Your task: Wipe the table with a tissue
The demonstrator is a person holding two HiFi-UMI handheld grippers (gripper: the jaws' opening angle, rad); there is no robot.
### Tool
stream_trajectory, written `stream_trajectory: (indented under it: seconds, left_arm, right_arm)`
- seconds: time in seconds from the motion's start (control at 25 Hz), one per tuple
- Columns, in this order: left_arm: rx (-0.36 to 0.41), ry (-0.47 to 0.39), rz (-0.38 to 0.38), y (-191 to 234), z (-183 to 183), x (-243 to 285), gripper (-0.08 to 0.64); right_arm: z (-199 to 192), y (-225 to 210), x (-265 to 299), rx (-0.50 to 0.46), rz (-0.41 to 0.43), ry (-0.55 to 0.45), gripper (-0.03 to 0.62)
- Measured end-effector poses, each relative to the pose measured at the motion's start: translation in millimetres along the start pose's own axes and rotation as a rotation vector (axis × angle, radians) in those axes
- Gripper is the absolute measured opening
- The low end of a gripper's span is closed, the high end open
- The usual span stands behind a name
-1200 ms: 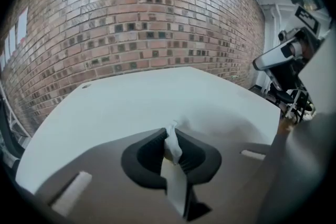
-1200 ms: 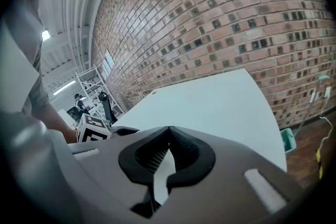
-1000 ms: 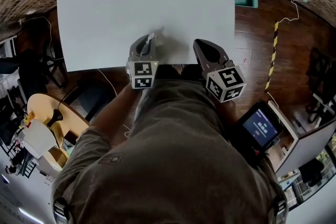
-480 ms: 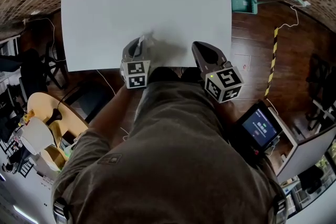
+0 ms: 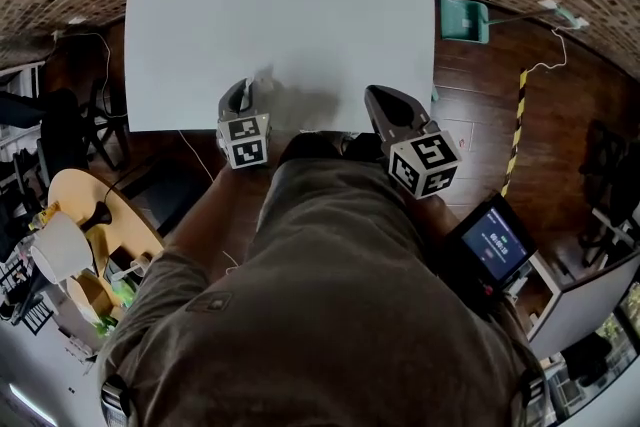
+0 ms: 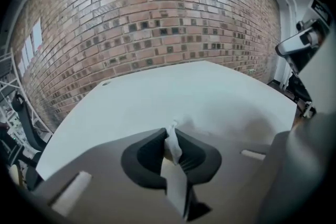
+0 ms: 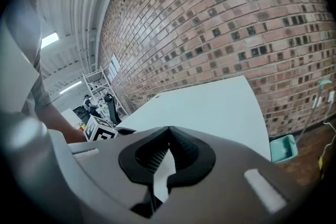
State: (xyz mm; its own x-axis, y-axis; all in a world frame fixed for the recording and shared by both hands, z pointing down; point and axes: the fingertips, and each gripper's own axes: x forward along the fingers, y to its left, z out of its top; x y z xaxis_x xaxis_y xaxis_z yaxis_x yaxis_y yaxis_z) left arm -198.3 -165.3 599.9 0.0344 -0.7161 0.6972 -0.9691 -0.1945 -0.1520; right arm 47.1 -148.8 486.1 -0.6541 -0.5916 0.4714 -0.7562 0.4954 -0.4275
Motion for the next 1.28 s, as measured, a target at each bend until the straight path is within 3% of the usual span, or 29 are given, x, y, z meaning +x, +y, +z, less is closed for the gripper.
stream_trajectory:
  seconds: [0.32, 0.72, 1.04, 1.28]
  left_arm:
    - [-0.088, -0.088, -0.039, -32.8, 28.1, -35.7, 0.028]
    - [-0.299, -0.24, -0.045, -36.2, 59.5, -106.7, 0.028]
    - [-0.353, -0.327, -0.126, -51.7, 60.2, -149.3, 0.028]
    - [-0.406, -0.378, -0.168, -40.2, 31.0, -194.2, 0.028]
  right_arm:
    - [1.9, 4.1, -7.7, 0.002, 0.063, -0.028, 0.012]
    - [3.6, 27.2, -2.2, -0.028, 0.152, -0.05, 0.012]
    - [-10.6, 59.8, -26.7, -0.037, 0.129, -0.083, 0.012]
    - [-38.4, 107.7, -48.1, -0.059, 0.087, -0.104, 0.012]
